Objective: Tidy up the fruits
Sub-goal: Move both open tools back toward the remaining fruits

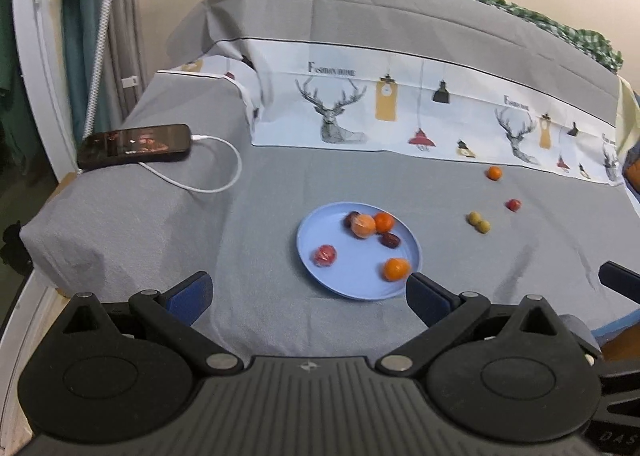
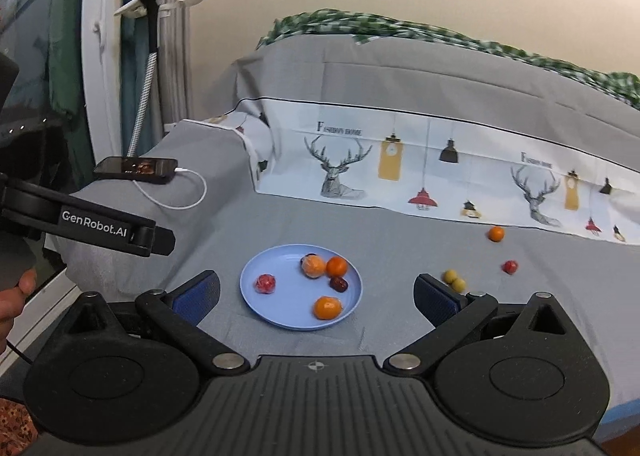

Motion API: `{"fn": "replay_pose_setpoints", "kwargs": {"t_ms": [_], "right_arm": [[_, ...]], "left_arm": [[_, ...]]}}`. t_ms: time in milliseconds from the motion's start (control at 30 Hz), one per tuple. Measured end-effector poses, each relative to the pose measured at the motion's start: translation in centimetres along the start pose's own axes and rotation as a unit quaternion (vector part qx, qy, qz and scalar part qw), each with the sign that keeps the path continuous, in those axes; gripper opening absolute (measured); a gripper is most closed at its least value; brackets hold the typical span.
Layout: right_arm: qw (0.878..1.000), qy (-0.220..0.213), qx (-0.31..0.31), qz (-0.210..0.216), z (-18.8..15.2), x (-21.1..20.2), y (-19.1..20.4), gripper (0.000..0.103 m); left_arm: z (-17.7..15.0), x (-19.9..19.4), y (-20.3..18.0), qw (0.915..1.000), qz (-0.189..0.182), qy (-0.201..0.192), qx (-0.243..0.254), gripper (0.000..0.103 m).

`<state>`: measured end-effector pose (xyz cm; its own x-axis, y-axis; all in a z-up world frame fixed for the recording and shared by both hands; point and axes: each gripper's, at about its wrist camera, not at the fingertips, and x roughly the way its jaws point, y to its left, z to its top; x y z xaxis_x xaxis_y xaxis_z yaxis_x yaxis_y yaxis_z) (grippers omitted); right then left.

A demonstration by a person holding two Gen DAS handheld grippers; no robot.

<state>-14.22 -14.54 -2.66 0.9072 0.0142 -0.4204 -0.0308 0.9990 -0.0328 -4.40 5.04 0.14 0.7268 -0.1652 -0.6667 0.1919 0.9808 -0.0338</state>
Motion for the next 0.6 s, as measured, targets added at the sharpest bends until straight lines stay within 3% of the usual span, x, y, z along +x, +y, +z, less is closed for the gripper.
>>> {"fn": "replay_pose_setpoints", "kwargs": {"t_ms": [233, 433, 600], "right_arm": [[0.999, -0.020, 0.015, -0.026, -0.3, -1.4, -1.0, 0.102], [0.997, -0.015, 0.055, -0.061, -0.4, -0.7, -4.7, 0.102], [0.989, -0.003, 0.096, -0.112, -0.8, 0.9, -10.0, 0.102]], "left_arm": [[0.1, -0.4, -1.7, 0.9998, -0.007, -0.004, 0.016, 0.103], [1.2, 1.9, -5.6, 0.9961, -0.033, 0.004, 0.082, 0.103], [2.7, 6.3, -10.5, 0.9820, -0.101, 0.015, 0.159, 0.103]]}}
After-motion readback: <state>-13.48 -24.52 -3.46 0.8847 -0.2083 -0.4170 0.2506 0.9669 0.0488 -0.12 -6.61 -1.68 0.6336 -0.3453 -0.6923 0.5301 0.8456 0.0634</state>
